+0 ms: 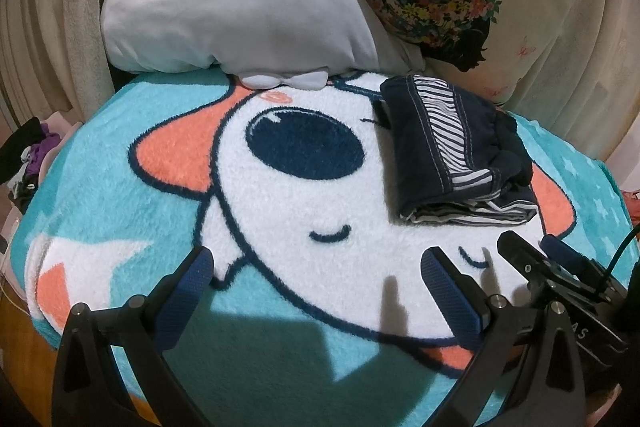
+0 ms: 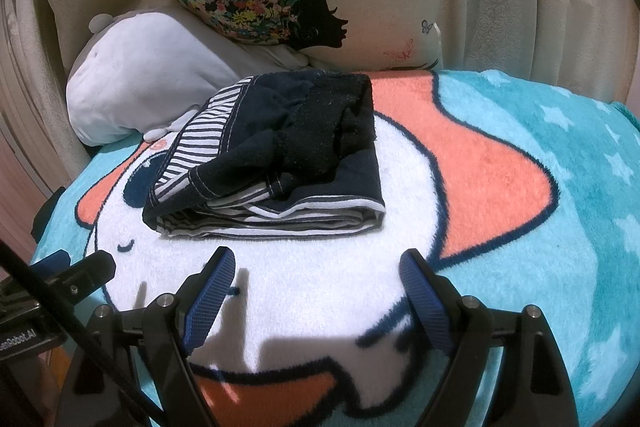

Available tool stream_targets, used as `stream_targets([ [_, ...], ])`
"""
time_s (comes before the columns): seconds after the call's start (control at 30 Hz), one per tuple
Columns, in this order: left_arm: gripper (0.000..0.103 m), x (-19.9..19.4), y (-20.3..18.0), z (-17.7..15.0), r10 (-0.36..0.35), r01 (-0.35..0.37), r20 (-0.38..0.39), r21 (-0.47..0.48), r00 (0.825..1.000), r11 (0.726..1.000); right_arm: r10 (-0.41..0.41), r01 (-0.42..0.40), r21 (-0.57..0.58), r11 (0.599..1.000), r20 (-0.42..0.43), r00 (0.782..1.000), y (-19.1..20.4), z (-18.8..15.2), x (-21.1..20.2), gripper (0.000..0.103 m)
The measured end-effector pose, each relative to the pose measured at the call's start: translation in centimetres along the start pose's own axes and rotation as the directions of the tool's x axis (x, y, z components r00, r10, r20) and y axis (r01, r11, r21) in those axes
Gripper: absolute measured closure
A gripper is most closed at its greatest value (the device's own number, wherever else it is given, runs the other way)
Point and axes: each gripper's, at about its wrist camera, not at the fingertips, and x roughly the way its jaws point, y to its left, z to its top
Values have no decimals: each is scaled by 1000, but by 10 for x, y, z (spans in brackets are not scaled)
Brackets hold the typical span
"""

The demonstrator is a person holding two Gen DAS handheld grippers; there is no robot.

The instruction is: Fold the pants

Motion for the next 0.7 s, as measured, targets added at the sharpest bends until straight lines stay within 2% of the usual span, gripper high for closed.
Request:
stream_targets([
  [0.43,0,27,9,-7,22,-23,-65,-4,998,1000,-2,2,6,1000,-6,1000,-2,-2,1,14],
  [0.7,0,29,7,-10,47,-46,-57,22,997,999,-3,3,5,1000,-7,1000,-3,-1,1,14],
])
